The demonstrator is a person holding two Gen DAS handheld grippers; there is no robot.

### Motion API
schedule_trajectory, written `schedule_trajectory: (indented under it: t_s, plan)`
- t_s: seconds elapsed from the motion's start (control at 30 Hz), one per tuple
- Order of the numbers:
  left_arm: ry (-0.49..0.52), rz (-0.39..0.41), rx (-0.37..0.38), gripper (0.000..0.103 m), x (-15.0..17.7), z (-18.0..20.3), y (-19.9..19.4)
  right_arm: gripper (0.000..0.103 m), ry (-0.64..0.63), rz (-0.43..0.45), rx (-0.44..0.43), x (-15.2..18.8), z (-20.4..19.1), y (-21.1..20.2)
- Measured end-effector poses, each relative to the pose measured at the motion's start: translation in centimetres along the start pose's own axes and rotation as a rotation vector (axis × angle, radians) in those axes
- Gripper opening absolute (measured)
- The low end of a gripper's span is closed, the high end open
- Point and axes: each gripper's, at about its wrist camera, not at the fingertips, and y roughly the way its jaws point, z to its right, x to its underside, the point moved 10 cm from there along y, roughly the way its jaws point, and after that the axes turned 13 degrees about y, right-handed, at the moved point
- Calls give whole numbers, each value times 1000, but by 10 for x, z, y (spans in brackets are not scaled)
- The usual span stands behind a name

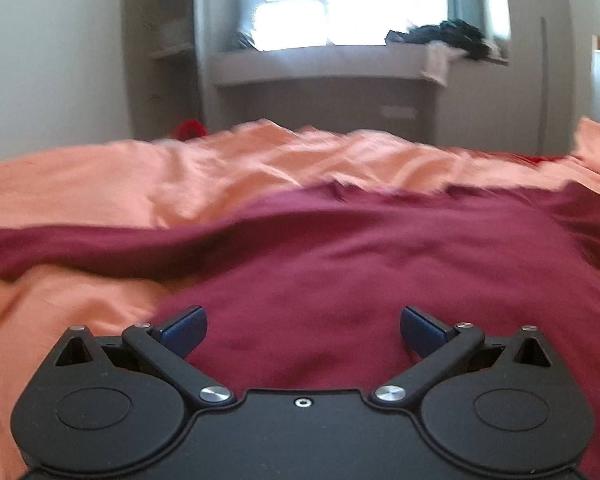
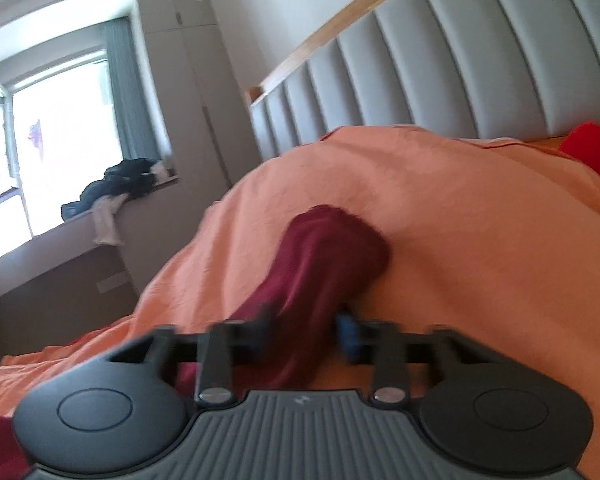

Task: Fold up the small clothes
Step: 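Reach the right gripper to a sleeve cuff and grasp it, then carry the sleeve across the shirt body with the right gripper and release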

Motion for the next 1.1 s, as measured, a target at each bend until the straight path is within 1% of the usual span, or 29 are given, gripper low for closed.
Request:
schedule_trajectory:
  t_s: [0.03, 0.07, 0.17, 0.23, 0.3, 0.37, 0.47, 0.57, 0.63, 0.73, 0.8, 0.9, 0.97, 1.1]
  plan:
    - [-8, 16, -22, 103, -3, -6, -2, 14, 5, 0, 12, -2, 0, 1]
    - [-17, 27, -42, 103, -5, -12, -4, 10, -4, 2, 14, -3, -2, 1]
    - [-25, 47, -82, 103, -10, -28, -9, 9, -124, 35, 13, -5, -25, -9]
    - [-20, 57, -116, 103, -13, -38, -11, 8, -210, 66, -10, -5, -49, -23]
    - [-22, 65, -137, 103, -14, -46, -12, 8, -309, 102, -63, -3, -81, -43]
    - [-36, 57, -141, 103, -13, -54, -11, 8, -422, 144, -140, 2, -122, -64]
    - [-80, 27, -127, 103, -9, -66, -8, 8, -580, 204, -284, 22, -186, -103]
    - [-127, 4, -147, 103, -4, -83, -6, 8, -697, 242, -446, 54, -249, -147]
    - [-158, -8, -169, 103, -1, -96, -6, 8, -759, 242, -554, 82, -286, -180]
    - [-211, -19, -174, 103, 3, -113, -7, 8, -811, 201, -701, 125, -331, -227]
    - [-255, -33, -155, 103, 7, -124, -8, 8, -849, 160, -792, 158, -354, -259]
    - [-337, -48, -101, 102, 14, -140, -9, 8, -968, 130, -901, 214, -382, -301]
    - [-376, -49, -99, 102, 19, -153, -12, 8, -1051, 106, -965, 253, -391, -327]
    - [-404, -49, -107, 102, 24, -170, -16, 7, -1193, 62, -1061, 320, -392, -368]
